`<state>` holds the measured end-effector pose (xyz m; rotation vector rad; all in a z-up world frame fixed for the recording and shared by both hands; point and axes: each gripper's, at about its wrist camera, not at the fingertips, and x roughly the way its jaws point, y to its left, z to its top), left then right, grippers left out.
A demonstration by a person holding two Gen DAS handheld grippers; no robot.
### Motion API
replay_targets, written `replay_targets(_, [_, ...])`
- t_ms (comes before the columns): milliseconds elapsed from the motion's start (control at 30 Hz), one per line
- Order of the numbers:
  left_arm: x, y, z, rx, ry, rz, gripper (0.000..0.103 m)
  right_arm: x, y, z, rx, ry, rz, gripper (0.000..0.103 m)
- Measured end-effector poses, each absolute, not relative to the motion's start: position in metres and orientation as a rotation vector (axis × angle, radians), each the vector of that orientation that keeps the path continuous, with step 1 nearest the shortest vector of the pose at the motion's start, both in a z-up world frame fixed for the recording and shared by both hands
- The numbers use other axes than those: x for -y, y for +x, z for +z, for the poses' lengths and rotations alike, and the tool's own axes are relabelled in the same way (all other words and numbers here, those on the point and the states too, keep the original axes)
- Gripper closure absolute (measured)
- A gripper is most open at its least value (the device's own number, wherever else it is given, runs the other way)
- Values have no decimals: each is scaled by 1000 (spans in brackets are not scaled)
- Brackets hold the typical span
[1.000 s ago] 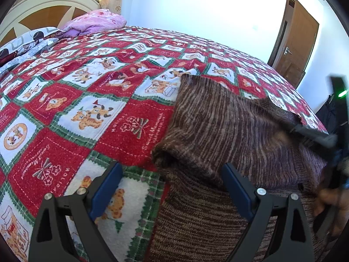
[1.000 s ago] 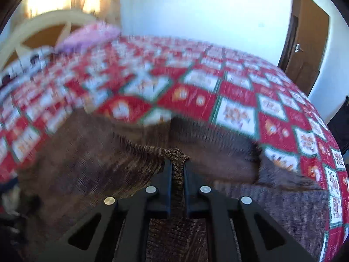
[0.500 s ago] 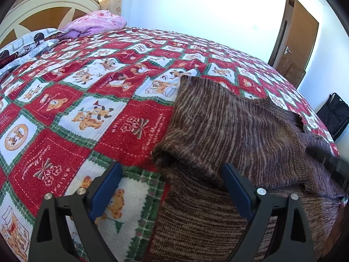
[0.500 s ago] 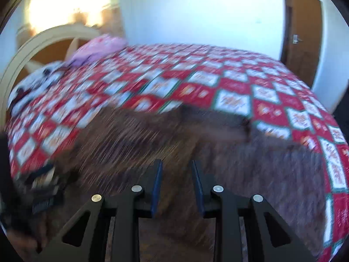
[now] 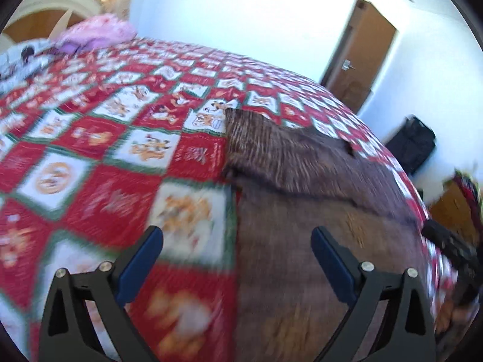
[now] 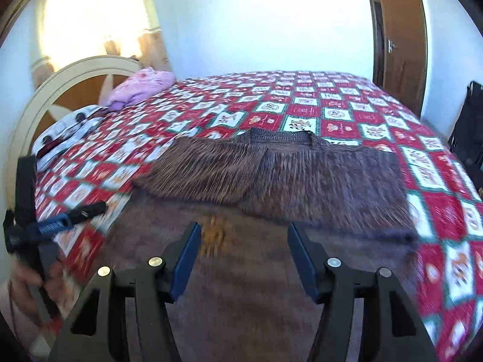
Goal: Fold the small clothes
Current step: 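Grasp the sweater hem with the left tool and lift it toward the collar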
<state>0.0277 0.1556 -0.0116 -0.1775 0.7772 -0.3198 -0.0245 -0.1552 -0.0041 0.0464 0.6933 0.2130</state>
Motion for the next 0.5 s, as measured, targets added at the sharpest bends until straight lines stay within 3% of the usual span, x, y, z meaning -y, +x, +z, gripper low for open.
replay_targets(367, [-177,-95,-29,-868,-67,-505,4,112,-94,-6,-619,53,350,42])
replay_targets(500, [-161,-117,-52,-941,-58,-566,16,91,-111,-7,-612,41,417,42])
